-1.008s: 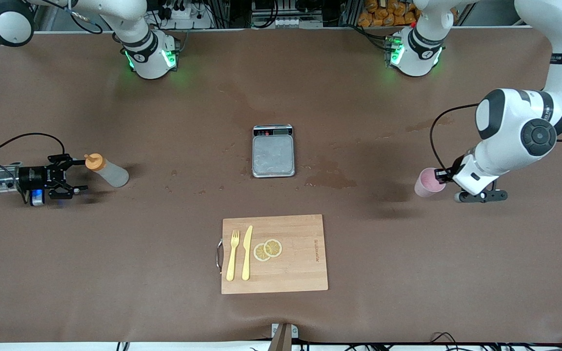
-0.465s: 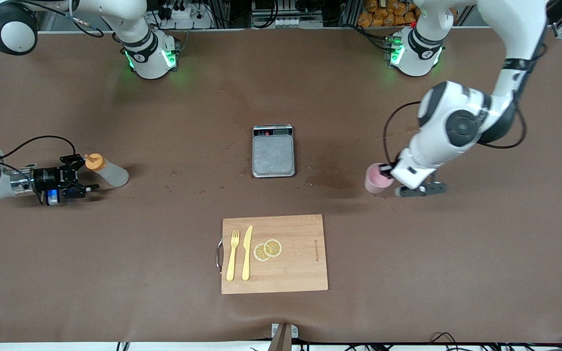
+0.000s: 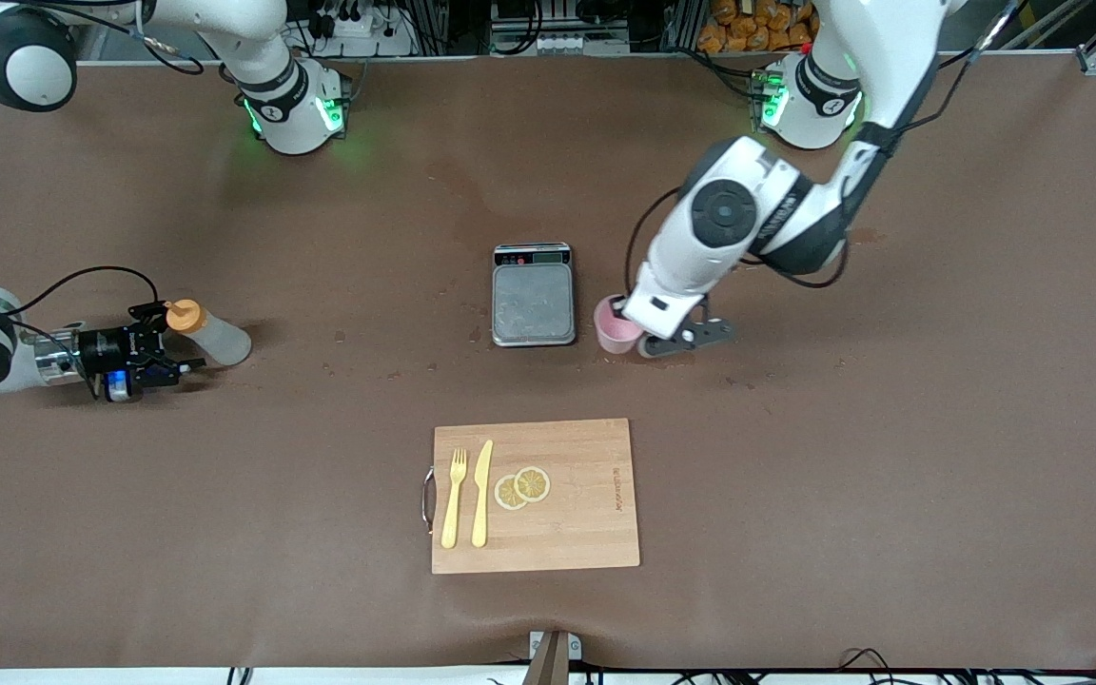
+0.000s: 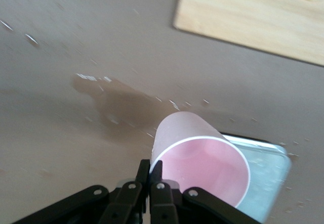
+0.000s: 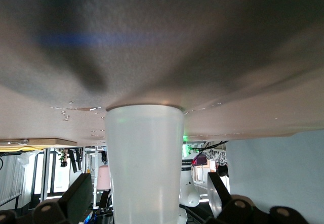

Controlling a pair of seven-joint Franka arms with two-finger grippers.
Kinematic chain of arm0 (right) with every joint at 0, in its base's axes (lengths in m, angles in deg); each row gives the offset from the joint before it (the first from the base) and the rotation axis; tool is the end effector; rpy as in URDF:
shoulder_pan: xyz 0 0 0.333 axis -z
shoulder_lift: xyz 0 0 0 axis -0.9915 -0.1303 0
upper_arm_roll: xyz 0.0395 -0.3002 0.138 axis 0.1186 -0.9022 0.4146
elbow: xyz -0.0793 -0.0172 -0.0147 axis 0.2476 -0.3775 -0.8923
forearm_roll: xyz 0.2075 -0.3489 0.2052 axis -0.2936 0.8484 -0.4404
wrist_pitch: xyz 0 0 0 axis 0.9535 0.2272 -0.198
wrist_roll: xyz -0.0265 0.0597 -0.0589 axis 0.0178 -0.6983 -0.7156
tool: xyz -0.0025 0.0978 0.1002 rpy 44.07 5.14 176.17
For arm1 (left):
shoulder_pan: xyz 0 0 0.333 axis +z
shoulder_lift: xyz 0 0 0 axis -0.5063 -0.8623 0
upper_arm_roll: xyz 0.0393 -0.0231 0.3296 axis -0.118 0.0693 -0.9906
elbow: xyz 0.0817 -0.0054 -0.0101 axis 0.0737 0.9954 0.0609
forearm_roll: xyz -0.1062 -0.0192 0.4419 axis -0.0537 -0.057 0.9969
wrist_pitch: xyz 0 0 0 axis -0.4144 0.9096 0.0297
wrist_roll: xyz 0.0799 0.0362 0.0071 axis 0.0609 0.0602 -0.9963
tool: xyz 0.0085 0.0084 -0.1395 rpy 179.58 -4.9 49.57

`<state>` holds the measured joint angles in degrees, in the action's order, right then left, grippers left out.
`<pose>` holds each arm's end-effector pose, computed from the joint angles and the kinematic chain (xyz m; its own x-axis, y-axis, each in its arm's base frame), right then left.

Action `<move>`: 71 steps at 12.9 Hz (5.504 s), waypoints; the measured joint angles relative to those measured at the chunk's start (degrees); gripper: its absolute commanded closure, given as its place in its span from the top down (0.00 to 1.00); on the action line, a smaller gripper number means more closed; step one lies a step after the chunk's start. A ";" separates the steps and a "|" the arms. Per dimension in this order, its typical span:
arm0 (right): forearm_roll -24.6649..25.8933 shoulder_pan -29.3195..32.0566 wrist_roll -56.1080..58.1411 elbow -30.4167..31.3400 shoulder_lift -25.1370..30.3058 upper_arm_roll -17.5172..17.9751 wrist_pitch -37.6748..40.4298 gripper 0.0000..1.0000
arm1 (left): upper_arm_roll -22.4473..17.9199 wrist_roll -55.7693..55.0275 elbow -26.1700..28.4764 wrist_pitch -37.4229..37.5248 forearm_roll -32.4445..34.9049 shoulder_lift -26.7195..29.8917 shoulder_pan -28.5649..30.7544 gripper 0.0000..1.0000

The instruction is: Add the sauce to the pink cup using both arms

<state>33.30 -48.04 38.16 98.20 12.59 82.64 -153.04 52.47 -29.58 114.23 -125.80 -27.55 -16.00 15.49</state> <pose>0.5734 -0.2306 0.0570 0.0800 -0.3114 -0.9469 -0.9570 -0.2898 0.0145 0.5370 -0.4468 0.2765 0.9597 0.2503 -0.1279 0.2634 -0.9597 0.0980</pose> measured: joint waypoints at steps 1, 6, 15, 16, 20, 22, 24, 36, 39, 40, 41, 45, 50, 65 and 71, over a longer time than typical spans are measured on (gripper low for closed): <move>-0.05 -0.28 0.00 0.14 0.00 0.12 0.20 1.00 | -0.03 -2.15 -1.24 0.00 0.00 -1.27 -1.68 0.00; -0.26 -2.05 0.01 0.22 0.00 0.21 1.75 0.71 | -0.31 -8.17 -7.12 -0.04 0.00 -7.16 -7.70 0.00; -0.32 -1.89 1.77 0.14 -0.01 0.02 2.19 0.45 | -7.40 -12.91 -10.51 -0.08 0.00 -11.03 -18.14 0.00; -0.32 -1.93 1.71 0.06 -0.01 0.04 2.30 0.45 | -7.41 -12.92 -10.75 -0.08 0.00 -11.18 -18.33 0.00; -0.35 -2.15 0.19 -0.21 0.02 0.82 2.81 0.46 | -7.44 -13.98 -11.27 -0.14 0.00 -11.59 -18.79 0.89; -0.36 -2.28 -1.40 -0.50 0.05 1.39 2.84 0.46 | -7.50 -16.17 -11.28 -0.19 0.00 -11.88 -18.97 1.00; -0.85 -2.37 -3.93 -0.97 0.21 2.34 2.92 0.46 | -7.68 -16.45 -11.64 -0.54 0.00 -12.16 -19.02 1.00; -1.21 -12.94 -27.63 -3.43 10.62 5.30 0.88 0.48 | -9.87 -13.71 -15.56 11.78 0.11 4.02 -6.17 1.00; 0.33 -17.58 -35.92 -3.44 14.39 5.26 -1.49 0.48 | -10.01 -3.69 -15.47 15.24 0.14 6.82 1.59 1.00; 1.32 -19.37 -38.47 -3.43 15.28 5.25 -2.48 0.48 | -10.06 1.39 -15.46 16.46 0.15 7.31 4.21 1.00; 2.04 -20.84 -40.40 -3.43 15.83 5.23 -3.27 0.48 | -10.05 6.68 -15.47 17.71 0.15 7.88 6.81 1.00; 4.82 -25.17 -48.06 -3.40 16.70 5.19 -6.20 0.48 | -10.03 20.50 -15.67 23.66 0.15 12.46 14.10 1.00; 13.14 -34.67 -59.96 -3.42 18.42 5.26 -8.89 0.44 | -10.48 29.72 -17.88 32.30 0.14 17.59 19.28 1.00; 28.00 -53.45 -91.08 -3.46 19.24 5.24 -10.07 0.39 | -19.96 41.19 -18.28 38.43 -0.50 21.60 14.96 1.00; 31.03 -56.00 -94.43 -3.45 19.24 5.16 -6.14 0.39 | -19.95 41.20 -18.16 38.57 -0.50 21.51 14.80 1.00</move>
<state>64.32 -104.04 -56.27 94.75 31.83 87.80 -159.17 32.52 11.62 96.07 -87.22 -28.05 5.51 30.29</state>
